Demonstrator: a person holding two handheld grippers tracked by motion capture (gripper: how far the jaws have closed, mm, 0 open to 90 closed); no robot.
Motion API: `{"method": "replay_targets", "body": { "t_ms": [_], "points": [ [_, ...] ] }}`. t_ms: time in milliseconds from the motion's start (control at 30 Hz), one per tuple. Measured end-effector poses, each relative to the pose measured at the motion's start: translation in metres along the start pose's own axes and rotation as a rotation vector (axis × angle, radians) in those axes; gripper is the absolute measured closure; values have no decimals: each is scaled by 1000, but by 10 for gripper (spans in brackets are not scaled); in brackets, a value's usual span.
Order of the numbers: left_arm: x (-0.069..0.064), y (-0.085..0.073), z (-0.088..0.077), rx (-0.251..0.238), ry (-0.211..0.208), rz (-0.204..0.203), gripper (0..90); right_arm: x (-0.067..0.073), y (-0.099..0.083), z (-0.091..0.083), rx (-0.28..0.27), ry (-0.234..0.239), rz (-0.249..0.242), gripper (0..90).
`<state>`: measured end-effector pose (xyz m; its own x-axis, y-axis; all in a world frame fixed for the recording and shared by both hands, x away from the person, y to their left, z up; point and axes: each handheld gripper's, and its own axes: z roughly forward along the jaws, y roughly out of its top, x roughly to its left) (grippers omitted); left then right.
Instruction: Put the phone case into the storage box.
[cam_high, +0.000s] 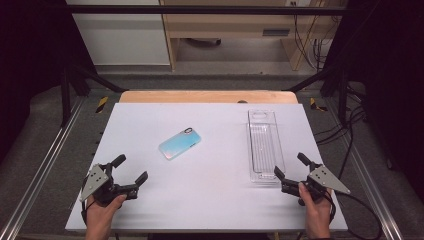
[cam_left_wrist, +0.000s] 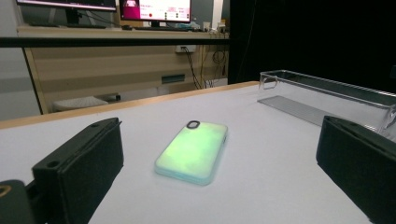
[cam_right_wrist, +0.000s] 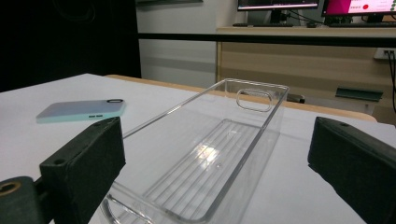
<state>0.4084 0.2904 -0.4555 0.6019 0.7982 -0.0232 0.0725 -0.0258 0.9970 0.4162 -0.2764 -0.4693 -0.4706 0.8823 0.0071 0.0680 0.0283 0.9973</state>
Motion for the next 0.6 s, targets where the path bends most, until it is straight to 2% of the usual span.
{"method": "replay_targets", "body": {
  "t_ms": [100,167,233,300,433,467,500,533,567,600],
  "points": [
    [-2,0,1,21,3,8,4,0,0,-2,6,-3,-11,43],
    [-4,1,3,32,10,-4,7,0,0,-3,7,-6,-6,43],
    [-7,1,4,42,8,11,8,0,1,-5,8,-13,-17,43],
    [-12,0,7,88,25,47,10,1,2,-9,11,-39,-26,42],
    [-14,2,16,123,39,38,33,1,3,-14,-2,-50,9,39],
    [-17,8,24,171,33,21,49,0,3,-16,-9,-56,17,39],
    [-17,8,24,171,33,21,58,0,3,-16,-9,-56,17,39],
    [-20,14,35,212,17,23,61,-2,3,-16,-6,-86,16,46],
    [-20,14,35,212,17,23,61,-2,3,-16,-6,-86,16,46],
    [-24,20,47,227,-6,43,65,-2,3,-15,-2,-103,15,45]
  ]
}}
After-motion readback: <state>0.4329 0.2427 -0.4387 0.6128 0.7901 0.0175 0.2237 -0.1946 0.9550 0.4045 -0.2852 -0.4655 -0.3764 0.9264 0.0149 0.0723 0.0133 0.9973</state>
